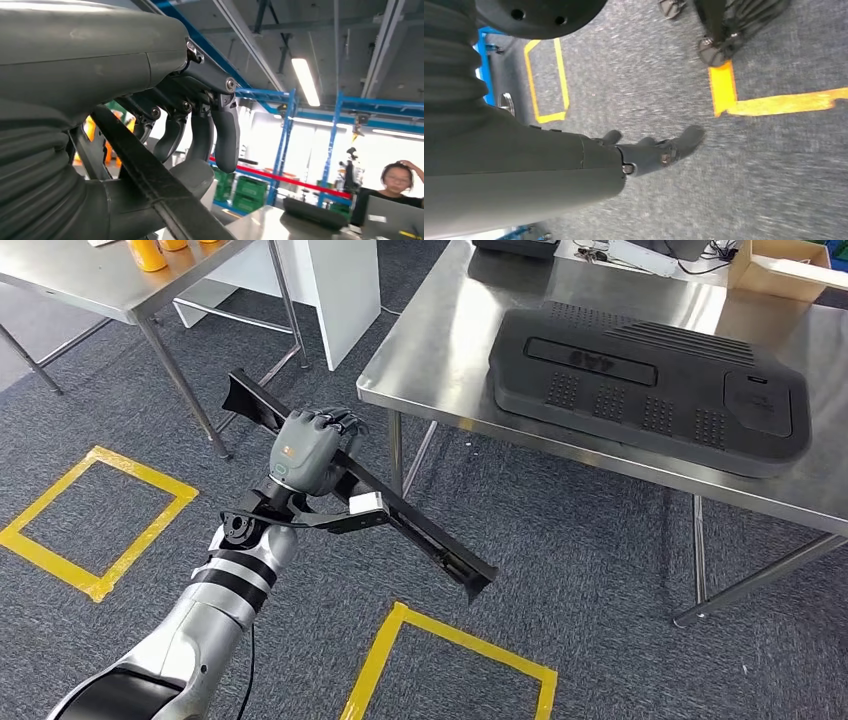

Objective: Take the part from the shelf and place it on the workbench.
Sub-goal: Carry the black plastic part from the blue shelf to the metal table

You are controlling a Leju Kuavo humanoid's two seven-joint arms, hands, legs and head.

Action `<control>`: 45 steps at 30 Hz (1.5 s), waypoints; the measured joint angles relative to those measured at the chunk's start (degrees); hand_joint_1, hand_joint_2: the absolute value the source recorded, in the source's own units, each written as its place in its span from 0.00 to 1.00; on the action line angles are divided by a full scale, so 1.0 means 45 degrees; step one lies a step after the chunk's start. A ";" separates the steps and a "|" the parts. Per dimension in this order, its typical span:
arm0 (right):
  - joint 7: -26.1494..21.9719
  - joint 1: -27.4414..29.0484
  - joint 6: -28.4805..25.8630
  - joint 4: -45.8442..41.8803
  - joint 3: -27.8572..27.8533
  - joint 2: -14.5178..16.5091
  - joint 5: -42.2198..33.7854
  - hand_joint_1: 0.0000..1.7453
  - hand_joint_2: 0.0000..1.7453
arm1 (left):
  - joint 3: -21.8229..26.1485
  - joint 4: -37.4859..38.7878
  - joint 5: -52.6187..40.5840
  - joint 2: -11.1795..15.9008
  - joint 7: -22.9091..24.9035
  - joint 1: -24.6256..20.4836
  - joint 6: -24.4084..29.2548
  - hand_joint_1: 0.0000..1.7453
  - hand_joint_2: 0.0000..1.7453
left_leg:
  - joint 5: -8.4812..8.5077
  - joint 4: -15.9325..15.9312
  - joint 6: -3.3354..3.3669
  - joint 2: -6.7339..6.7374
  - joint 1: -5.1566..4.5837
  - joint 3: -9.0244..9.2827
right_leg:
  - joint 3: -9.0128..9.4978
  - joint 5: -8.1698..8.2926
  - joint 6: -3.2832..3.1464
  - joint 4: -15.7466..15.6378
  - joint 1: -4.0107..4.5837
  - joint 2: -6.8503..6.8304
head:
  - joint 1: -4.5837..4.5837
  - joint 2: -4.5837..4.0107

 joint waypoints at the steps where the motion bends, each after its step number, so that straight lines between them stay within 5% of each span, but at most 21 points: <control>1: -0.0047 0.0035 0.0010 0.0010 0.0016 -0.0007 -0.0006 0.00 1.00 | -0.0001 -0.0017 0.0045 -0.0026 -0.0019 -0.0023 0.0000 1.00 1.00 | 0.0049 -0.0036 0.0087 0.0149 -0.0011 -0.0002 | -0.0076 0.0022 0.0067 -0.0017 -0.0020 0.0028 | -0.0009 0.0000; 3: -0.0120 0.0065 0.0028 0.0029 0.0031 0.0007 -0.0022 0.00 1.00 | -0.0010 -0.0066 0.0147 -0.0095 -0.0037 -0.0129 0.0000 1.00 1.00 | 0.0142 -0.0136 0.0294 0.0443 0.0009 0.0021 | -0.0392 -0.0218 0.0108 0.0442 0.0044 -0.0466 | 0.0080 0.0000; 5: -0.0162 0.0034 0.0049 0.0035 0.0041 0.0038 -0.0028 0.00 1.00 | -0.0028 -0.0096 0.0260 -0.0110 -0.0024 -0.0241 0.0000 1.00 1.00 | 0.0165 -0.0178 0.0420 0.0749 -0.0017 0.0027 | -0.1126 -0.0860 0.0070 0.1947 0.0086 -0.1244 | 0.0207 0.0000; 8: -0.0198 0.0012 0.0060 0.0035 0.0077 0.0073 -0.0029 0.00 1.00 | -0.0057 -0.0101 0.0383 -0.0090 0.0032 -0.0287 0.0000 1.00 1.00 | 0.0143 -0.0177 0.0459 0.1278 -0.0078 0.0023 | -0.1970 -0.1413 0.0175 0.3769 0.0078 -0.1563 | 0.0246 0.0000; 11: -0.0233 0.0006 0.0069 0.0035 0.0099 0.0070 -0.0033 0.00 1.00 | -0.0148 -0.0102 0.0534 -0.0100 0.0112 -0.0413 0.0000 1.00 1.00 | 0.0111 -0.0176 0.0420 0.1693 -0.0097 0.0051 | -0.0722 -0.0674 0.0371 0.1563 0.0122 -0.2030 | 0.0256 0.0000; 14: -0.0266 -0.0048 0.0098 0.0035 0.0108 0.0069 -0.0033 0.00 1.00 | -0.0388 -0.0096 0.0845 -0.0052 0.0400 -0.0772 0.0000 1.00 1.00 | 0.0033 -0.0169 0.0270 0.2062 -0.0226 0.0089 | 0.0185 -0.0199 0.0141 -0.0044 0.0303 -0.2560 | 0.0255 0.0000; 16: -0.0283 -0.0056 0.0114 0.0035 0.0114 0.0082 -0.0040 0.00 1.00 | -0.0652 -0.0086 0.1073 -0.0001 0.0724 -0.1061 -0.0001 1.00 1.00 | -0.0025 -0.0177 0.0157 0.2289 -0.0244 0.0129 | 0.0166 -0.0127 -0.0031 -0.0044 0.0294 -0.2249 | 0.0241 0.0000; 18: -0.0321 -0.0057 0.0139 0.0037 0.0120 0.0100 -0.0055 0.00 1.00 | -0.0973 -0.0042 0.1400 0.0100 0.1066 -0.1417 -0.0023 1.00 1.00 | -0.0336 0.0210 0.0040 0.1891 -0.0175 -0.0021 | 0.0189 -0.0076 -0.0196 -0.0091 0.0167 -0.1948 | 0.0211 0.0000; 20: -0.0355 -0.0071 0.0162 0.0039 0.0128 0.0112 -0.0064 0.00 1.00 | -0.1287 0.0067 0.1798 0.0283 0.1338 -0.1780 -0.0109 1.00 1.00 | -0.1086 0.1565 -0.0053 0.1139 -0.0111 -0.0640 | 0.0215 -0.0060 -0.0344 -0.0109 0.0079 -0.1662 | 0.0177 0.0000; 23: -0.0363 -0.0061 0.0192 0.0040 0.0155 0.0114 -0.0067 0.00 1.00 | -0.1660 0.0278 0.2168 0.0567 0.1537 -0.2011 -0.0242 1.00 1.00 | -0.1694 0.3451 -0.0115 0.0827 -0.0094 -0.1591 | 0.0224 -0.0063 -0.0395 -0.0089 0.0070 -0.1126 | 0.0164 0.0000; 25: -0.0363 -0.0049 0.0205 0.0040 0.0191 0.0132 -0.0079 0.00 1.00 | -0.1875 0.0400 0.2377 0.0692 0.1636 -0.2118 -0.0362 1.00 1.00 | -0.0972 0.2672 -0.0117 0.0747 -0.0043 -0.1315 | 0.0231 -0.0067 -0.0386 -0.0033 0.0035 -0.0711 | 0.0153 0.0000; 27: -0.0369 -0.0059 0.0213 0.0040 0.0215 0.0147 -0.0101 0.00 1.00 | -0.2120 0.0519 0.2758 0.0830 0.1774 -0.2373 -0.0631 1.00 1.00 | -0.0175 0.1012 -0.0147 0.0279 0.0071 -0.0564 | 0.0167 -0.0097 -0.0321 0.0096 0.0033 -0.0374 | 0.0149 0.0000; 29: -0.0377 -0.0063 0.0222 0.0040 0.0222 0.0138 -0.0117 0.00 1.00 | -0.2368 0.0639 0.3170 0.0956 0.1892 -0.2654 -0.0963 1.00 1.00 | 0.0014 0.0223 -0.0142 -0.0094 0.0099 -0.0162 | 0.0019 -0.0076 -0.0163 0.0163 0.0033 -0.0106 | 0.0160 0.0000; 31: -0.0378 -0.0011 0.0227 0.0044 0.0231 0.0129 -0.0124 0.00 1.00 | -0.2574 0.0739 0.3500 0.1026 0.1984 -0.2866 -0.1262 1.00 1.00 | 0.0013 0.0171 -0.0012 0.0070 0.0045 -0.0132 | -0.0104 0.0020 0.0021 0.0108 -0.0001 0.0158 | 0.0166 0.0000; 34: -0.0410 0.0034 0.0211 0.0062 0.0269 0.0112 -0.0106 0.00 1.00 | -0.2816 0.0855 0.3977 0.1127 0.2056 -0.3227 -0.1659 1.00 1.00 | 0.0133 0.0069 0.0272 0.0430 0.0074 -0.0138 | -0.0626 -0.0286 0.0091 0.0813 0.0060 -0.0537 | 0.0254 0.0000; 36: -0.0465 0.0007 0.0198 0.0064 0.0312 0.0119 -0.0057 0.00 1.00 | -0.2929 0.0933 0.4260 0.1230 0.2056 -0.3382 -0.1876 1.00 1.00 | 0.0147 0.0054 0.0368 0.0646 0.0031 -0.0150 | -0.1453 -0.0933 0.0043 0.2466 0.0086 -0.1335 | 0.0339 0.0000; 38: -0.0513 -0.0016 0.0199 0.0064 0.0338 0.0126 -0.0030 0.00 1.00 | -0.3020 0.1036 0.4485 0.1331 0.2056 -0.3412 -0.2057 1.00 1.00 | 0.0134 0.0054 0.0385 0.0856 -0.0009 -0.0153 | -0.2070 -0.1302 0.0078 0.3747 0.0072 -0.1563 | 0.0340 0.0000; 39: -0.0524 -0.0021 0.0200 0.0064 0.0344 0.0127 -0.0032 0.00 1.00 | -0.3064 0.1085 0.4601 0.1361 0.2056 -0.3417 -0.2129 1.00 1.00 | 0.0130 0.0054 0.0387 0.0926 -0.0016 -0.0151 | -0.2023 -0.1236 0.0139 0.3706 0.0070 -0.1589 | 0.0343 0.0000; 41: -0.0528 -0.0020 0.0200 0.0064 0.0367 0.0112 -0.0033 0.00 1.00 | -0.3152 0.1157 0.4849 0.1379 0.2063 -0.3468 -0.2245 1.00 1.00 | 0.0121 0.0055 0.0371 0.0995 -0.0019 -0.0140 | -0.1151 -0.0694 0.0271 0.2173 0.0078 -0.1644 | 0.0348 0.0000; 43: -0.0530 -0.0036 0.0200 0.0064 0.0407 0.0082 -0.0033 0.00 1.00 | -0.3219 0.1208 0.5054 0.1393 0.2088 -0.3565 -0.2328 1.00 1.00 | 0.0092 0.0056 0.0313 0.1026 -0.0079 -0.0149 | -0.0207 -0.0257 0.0219 0.0569 0.0166 -0.1728 | 0.0340 0.0000; 45: -0.0532 -0.0055 0.0200 0.0064 0.0436 0.0080 -0.0035 0.00 1.00 | -0.3267 0.1259 0.5163 0.1428 0.2109 -0.3633 -0.2368 1.00 1.00 | 0.0074 0.0068 0.0306 0.1049 -0.0163 -0.0167 | 0.0072 -0.0142 0.0115 0.0109 0.0210 -0.1737 | 0.0318 0.0000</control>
